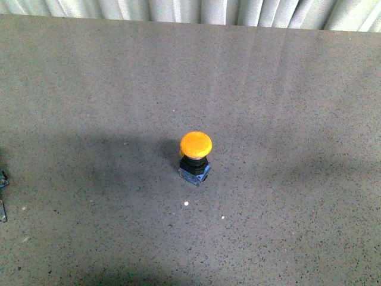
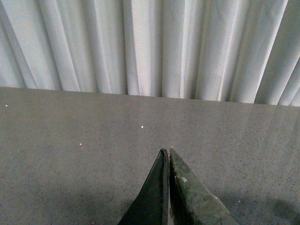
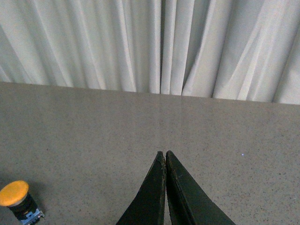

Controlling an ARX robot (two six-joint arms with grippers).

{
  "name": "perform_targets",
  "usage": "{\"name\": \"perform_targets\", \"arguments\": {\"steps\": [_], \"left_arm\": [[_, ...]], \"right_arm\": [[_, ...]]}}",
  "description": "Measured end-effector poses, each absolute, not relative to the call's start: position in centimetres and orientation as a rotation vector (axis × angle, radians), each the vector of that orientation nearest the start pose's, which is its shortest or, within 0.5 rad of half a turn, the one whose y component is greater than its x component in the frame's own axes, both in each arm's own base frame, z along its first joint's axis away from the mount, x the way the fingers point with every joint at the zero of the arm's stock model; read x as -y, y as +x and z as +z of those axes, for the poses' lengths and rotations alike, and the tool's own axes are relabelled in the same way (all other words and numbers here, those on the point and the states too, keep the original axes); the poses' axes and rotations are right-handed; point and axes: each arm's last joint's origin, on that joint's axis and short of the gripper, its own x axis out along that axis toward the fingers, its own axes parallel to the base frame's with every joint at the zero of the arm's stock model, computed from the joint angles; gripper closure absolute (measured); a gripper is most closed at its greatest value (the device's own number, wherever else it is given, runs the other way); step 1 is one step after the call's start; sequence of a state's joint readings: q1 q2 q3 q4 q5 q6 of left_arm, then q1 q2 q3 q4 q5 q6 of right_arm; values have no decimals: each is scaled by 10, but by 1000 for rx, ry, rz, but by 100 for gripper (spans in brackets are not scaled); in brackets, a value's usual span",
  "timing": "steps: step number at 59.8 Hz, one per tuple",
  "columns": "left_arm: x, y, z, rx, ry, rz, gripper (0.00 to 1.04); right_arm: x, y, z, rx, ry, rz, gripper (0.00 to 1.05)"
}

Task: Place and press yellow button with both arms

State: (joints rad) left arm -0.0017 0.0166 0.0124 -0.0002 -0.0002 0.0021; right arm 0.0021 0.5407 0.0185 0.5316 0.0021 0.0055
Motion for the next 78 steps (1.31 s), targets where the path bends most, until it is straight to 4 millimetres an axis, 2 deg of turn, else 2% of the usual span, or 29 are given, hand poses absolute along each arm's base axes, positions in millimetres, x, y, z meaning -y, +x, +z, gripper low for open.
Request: {"name": "perform_targets", "arguments": {"steps": [23,56,64,78], "left_arm": [[0,98,166,-4,2,-2,103],[0,98,166,-4,2,-2,103],[0,98,166,-5,2,-2,103],[0,98,166,-5,2,-2,103]], "right_arm": [[0,119,173,20,6,0,103],[0,108,172,19,5,0,103],[0,98,169,4,5,0,103],[0,97,170,15,5,0,103]]}}
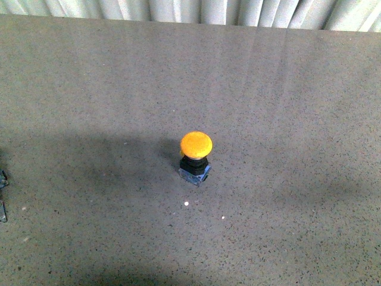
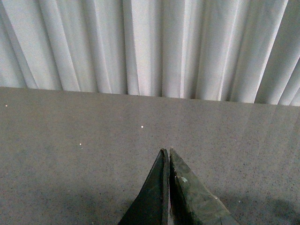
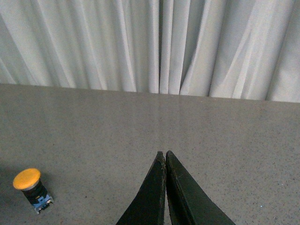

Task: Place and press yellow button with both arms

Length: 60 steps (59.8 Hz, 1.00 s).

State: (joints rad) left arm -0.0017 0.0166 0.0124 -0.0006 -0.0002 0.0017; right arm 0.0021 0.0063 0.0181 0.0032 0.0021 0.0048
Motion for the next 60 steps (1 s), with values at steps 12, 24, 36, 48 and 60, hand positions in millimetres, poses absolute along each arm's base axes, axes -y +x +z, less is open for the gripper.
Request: {"name": "perform_targets", "arguments": {"steps": [12,24,36,48,60], "left_arm": [[0,98,166,-4,2,-2,66],[0,98,166,-5,2,-2,32],[0,98,166,-5,2,-2,10],[0,98,166,-4,2,-2,9],[0,98,166,-4,2,-2,9]], "right_arm": [[0,97,170,16,4,0,66],[0,97,170,16,4,0,32],[0,97,170,16,4,0,9],[0,97,170,16,4,0,9],[0,97,170,16,4,0,9]]}}
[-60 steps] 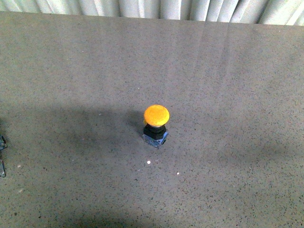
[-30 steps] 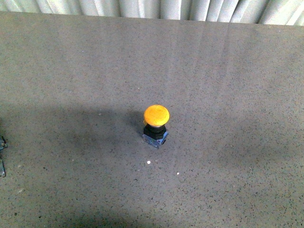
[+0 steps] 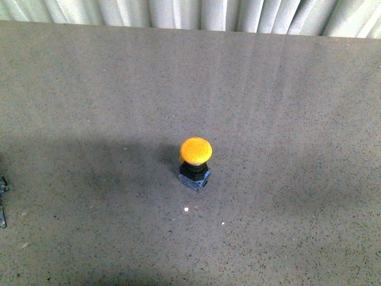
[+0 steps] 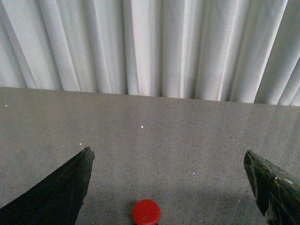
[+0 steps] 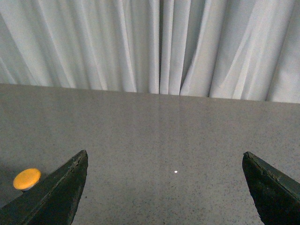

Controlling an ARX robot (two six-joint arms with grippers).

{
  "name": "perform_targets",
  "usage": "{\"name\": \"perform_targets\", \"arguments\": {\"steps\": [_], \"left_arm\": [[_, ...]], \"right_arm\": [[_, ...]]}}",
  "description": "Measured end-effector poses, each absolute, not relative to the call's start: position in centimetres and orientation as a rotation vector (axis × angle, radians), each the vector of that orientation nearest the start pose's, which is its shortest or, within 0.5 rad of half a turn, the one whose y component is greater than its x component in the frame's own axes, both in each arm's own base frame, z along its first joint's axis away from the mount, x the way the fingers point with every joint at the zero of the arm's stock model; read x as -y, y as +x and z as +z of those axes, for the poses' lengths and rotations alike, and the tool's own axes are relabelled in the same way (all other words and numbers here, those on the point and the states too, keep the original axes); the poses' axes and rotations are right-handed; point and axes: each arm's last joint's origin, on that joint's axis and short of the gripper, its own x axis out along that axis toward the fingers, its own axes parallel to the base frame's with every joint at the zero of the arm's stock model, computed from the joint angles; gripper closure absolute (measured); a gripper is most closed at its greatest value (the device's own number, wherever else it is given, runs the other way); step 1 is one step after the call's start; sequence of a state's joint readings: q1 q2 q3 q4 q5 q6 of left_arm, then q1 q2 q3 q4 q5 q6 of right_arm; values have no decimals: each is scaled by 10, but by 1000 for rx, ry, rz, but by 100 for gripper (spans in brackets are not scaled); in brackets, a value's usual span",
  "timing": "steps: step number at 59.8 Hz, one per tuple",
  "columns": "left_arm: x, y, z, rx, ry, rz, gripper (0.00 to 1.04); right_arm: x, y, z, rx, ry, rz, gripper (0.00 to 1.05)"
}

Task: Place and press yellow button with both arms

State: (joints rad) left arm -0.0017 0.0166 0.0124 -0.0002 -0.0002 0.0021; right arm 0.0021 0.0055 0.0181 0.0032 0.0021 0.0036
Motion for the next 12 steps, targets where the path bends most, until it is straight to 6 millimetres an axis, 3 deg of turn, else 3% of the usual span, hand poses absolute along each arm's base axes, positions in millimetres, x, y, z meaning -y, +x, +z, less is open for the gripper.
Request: {"name": "perform_targets", "arguments": {"steps": [12], "left_arm": [[0,98,166,-5,2,-2,9]], "right_arm": [[0,97,170,16,4,0,9]]}}
